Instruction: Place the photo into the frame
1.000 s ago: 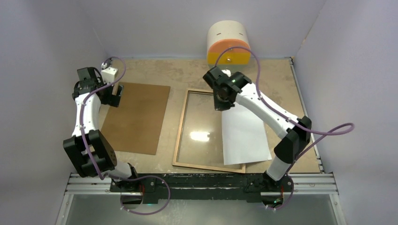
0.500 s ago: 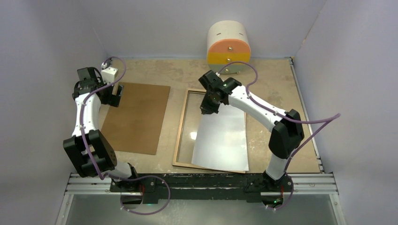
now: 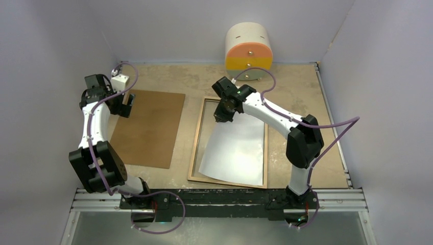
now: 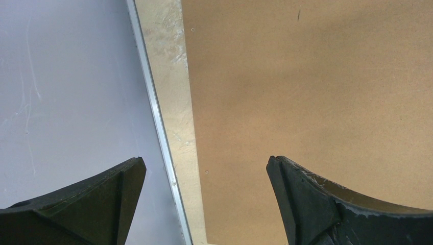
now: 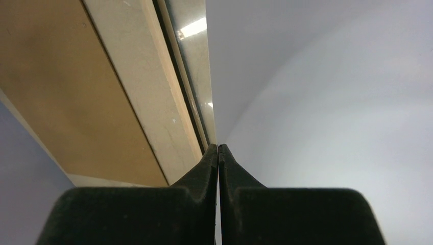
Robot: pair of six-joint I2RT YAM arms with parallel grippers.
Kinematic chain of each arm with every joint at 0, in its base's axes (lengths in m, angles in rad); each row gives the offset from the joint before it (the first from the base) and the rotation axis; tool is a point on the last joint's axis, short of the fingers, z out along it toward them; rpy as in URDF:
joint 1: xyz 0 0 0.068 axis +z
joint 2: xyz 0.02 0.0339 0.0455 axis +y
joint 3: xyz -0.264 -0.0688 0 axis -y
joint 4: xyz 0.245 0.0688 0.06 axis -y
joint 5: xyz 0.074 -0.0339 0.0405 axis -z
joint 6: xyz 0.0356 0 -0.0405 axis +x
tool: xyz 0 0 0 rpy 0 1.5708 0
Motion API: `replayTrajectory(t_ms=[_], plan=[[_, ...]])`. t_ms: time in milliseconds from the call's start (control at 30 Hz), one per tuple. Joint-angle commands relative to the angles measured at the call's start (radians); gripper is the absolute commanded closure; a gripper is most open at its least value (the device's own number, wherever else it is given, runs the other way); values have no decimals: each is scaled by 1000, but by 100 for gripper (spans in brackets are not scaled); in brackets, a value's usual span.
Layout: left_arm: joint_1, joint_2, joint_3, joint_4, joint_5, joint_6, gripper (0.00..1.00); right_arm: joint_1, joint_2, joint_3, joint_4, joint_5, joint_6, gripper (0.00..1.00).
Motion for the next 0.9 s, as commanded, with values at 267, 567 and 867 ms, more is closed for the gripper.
replayTrajectory(t_ms=[267,567,867], plan=[[6,9,-9,36,0,17,0,0,47,122,-18,91,-168,100],[7,12,-12,35,-3,24,0,0,53,101,-48,114,-247,100],[7,15,-7,32,-3,23,0,13,108,162,-83,133,-366,100]])
